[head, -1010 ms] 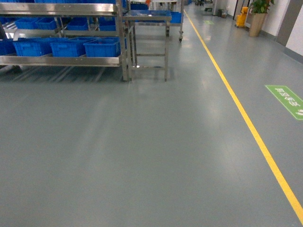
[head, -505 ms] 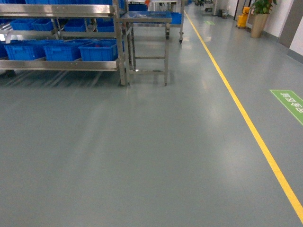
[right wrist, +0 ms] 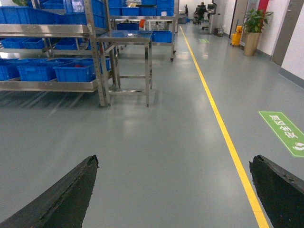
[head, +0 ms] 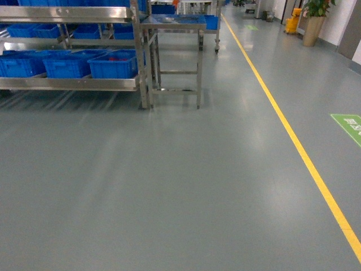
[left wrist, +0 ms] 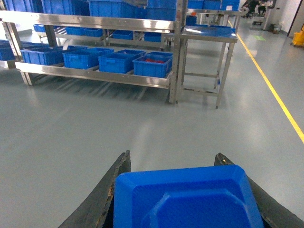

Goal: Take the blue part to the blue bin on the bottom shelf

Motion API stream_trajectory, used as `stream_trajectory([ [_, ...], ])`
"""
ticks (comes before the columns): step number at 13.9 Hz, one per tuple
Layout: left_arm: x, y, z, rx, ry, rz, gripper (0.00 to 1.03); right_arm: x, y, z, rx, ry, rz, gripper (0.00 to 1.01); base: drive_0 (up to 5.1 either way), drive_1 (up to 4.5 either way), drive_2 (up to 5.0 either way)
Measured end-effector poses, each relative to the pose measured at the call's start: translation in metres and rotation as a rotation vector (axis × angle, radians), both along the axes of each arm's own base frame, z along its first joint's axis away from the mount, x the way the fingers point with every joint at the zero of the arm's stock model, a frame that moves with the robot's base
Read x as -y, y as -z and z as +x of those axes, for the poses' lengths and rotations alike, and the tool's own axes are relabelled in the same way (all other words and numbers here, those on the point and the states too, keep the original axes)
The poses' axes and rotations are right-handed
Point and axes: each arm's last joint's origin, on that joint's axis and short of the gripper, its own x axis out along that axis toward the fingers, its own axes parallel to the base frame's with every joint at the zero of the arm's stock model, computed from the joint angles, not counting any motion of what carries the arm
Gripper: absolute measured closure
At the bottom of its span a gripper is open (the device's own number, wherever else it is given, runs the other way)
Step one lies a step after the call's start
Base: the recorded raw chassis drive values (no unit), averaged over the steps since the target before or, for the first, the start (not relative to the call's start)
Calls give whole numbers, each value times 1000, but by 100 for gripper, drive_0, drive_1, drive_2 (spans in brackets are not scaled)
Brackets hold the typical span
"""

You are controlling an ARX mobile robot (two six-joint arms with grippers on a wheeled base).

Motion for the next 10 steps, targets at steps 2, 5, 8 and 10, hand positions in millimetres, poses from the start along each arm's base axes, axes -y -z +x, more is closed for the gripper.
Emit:
stream_trajectory([
  [2, 0, 0, 0, 2, -2, 0, 59, 0, 0, 0, 0, 1, 0, 3, 38, 470, -393],
  [5, 0, 0, 0, 0, -2, 0, 59, 0, 0, 0, 0, 0, 0, 3, 38, 470, -393],
  [8, 0, 0, 0, -1, 0, 0, 59, 0, 0, 0, 2, 0, 0, 3, 38, 470, -393],
  [10, 0, 0, 0, -2, 0, 0, 59, 0, 0, 0, 1, 0, 0, 3, 38, 470, -393],
])
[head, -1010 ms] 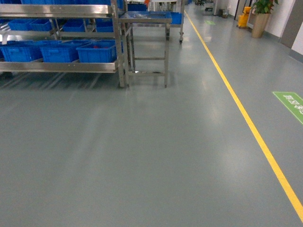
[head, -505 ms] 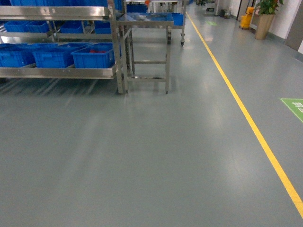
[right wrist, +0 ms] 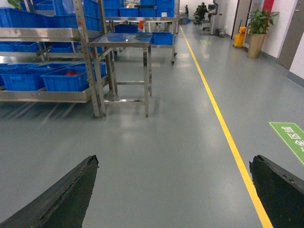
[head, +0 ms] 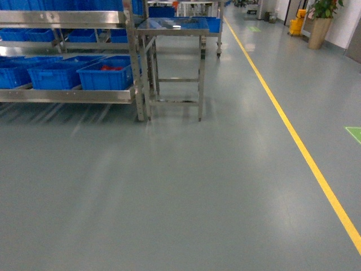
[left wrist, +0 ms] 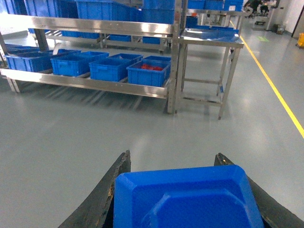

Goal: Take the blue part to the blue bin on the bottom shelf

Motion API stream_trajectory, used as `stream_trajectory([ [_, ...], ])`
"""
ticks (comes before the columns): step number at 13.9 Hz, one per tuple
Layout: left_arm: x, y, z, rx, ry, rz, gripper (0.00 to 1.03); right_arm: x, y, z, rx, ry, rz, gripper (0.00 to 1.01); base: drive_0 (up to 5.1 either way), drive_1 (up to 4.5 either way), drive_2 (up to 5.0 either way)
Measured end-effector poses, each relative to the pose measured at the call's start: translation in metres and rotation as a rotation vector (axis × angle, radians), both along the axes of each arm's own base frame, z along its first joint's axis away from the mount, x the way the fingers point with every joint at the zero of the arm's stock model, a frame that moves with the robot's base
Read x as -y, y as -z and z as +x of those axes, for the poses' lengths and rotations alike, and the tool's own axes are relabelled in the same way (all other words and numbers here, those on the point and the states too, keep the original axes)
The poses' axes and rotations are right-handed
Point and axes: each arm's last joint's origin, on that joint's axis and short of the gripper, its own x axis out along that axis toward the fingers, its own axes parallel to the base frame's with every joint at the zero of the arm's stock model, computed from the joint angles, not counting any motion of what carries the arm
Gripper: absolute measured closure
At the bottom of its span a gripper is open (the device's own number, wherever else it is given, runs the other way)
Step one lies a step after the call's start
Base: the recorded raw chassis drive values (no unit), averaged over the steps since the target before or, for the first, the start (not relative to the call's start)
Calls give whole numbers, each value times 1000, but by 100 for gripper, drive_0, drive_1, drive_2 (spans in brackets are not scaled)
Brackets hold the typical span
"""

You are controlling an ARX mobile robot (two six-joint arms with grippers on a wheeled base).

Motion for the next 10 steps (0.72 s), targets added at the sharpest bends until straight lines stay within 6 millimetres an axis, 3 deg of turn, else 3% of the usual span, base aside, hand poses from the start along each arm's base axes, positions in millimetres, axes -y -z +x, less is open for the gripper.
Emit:
stream_trajectory([
  [10, 0, 0, 0, 4, -2, -1, 59, 0, 0, 0, 1, 0, 0, 3, 38, 470, -393],
])
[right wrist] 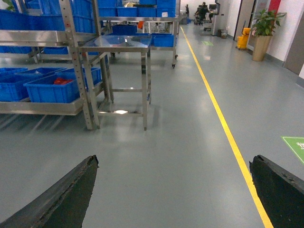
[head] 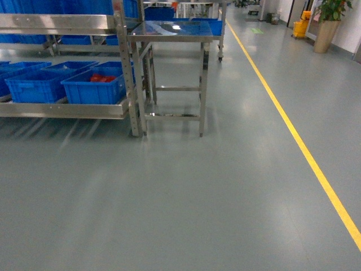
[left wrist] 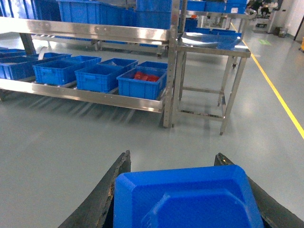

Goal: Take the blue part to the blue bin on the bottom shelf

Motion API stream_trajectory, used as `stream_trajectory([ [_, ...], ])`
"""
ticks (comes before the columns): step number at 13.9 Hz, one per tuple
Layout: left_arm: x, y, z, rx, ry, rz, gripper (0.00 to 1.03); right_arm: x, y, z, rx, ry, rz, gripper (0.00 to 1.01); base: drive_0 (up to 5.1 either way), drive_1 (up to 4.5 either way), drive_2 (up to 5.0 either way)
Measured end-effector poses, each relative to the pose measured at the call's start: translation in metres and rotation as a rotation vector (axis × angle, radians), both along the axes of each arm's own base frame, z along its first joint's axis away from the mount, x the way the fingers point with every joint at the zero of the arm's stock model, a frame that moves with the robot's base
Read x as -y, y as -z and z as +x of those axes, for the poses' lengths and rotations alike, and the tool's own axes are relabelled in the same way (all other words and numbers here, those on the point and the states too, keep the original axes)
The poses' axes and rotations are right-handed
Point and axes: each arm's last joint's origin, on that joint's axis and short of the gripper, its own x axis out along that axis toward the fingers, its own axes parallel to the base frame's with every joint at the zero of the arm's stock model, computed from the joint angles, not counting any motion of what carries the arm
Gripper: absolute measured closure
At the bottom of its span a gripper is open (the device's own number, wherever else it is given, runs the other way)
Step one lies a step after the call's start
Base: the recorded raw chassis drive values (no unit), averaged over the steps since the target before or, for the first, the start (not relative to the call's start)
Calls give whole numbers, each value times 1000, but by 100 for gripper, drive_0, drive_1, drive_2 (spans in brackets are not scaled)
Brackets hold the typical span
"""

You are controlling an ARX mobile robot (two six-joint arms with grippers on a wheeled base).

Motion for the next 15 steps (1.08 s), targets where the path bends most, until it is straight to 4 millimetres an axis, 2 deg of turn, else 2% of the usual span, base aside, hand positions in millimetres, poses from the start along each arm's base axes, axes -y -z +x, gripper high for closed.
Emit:
stream_trajectory([
  [15, 0, 0, 0, 2, 0, 0, 59, 0, 0, 0, 0, 0, 0, 3, 36, 468, -396],
])
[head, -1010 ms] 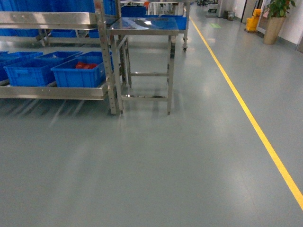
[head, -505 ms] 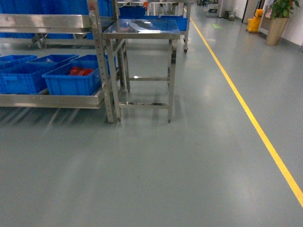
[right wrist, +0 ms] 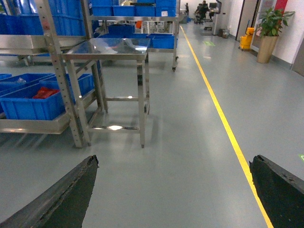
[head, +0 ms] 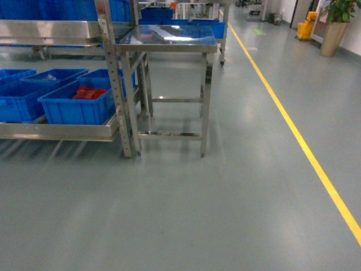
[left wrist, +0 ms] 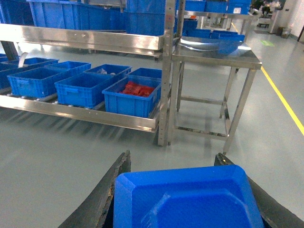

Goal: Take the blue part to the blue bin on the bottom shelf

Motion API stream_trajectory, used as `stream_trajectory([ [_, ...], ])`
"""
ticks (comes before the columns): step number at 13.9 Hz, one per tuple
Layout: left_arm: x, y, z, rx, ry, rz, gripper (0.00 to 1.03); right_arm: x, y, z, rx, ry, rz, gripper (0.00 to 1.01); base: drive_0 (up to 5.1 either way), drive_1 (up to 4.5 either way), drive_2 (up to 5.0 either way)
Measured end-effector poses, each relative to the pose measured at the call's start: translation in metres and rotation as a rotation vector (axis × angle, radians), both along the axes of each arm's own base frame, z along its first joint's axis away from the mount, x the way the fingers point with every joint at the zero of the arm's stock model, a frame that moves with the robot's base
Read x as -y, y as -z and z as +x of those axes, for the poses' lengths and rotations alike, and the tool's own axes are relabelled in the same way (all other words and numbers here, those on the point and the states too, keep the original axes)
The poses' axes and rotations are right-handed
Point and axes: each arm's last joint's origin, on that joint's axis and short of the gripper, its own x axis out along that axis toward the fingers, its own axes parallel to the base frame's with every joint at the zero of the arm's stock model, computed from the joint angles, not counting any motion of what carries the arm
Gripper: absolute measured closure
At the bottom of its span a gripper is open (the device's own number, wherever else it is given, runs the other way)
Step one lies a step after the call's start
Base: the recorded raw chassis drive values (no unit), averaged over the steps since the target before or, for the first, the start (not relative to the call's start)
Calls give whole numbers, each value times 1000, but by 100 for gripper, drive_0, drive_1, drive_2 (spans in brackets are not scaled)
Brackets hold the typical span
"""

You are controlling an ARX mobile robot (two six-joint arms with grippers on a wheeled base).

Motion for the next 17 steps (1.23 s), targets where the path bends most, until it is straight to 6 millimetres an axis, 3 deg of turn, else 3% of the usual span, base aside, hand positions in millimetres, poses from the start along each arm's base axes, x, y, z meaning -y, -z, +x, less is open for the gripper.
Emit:
stream_trajectory([
  [17, 0, 0, 0, -4, 0, 1, 59, 0, 0, 0, 0, 0, 0, 3, 5, 437, -426],
])
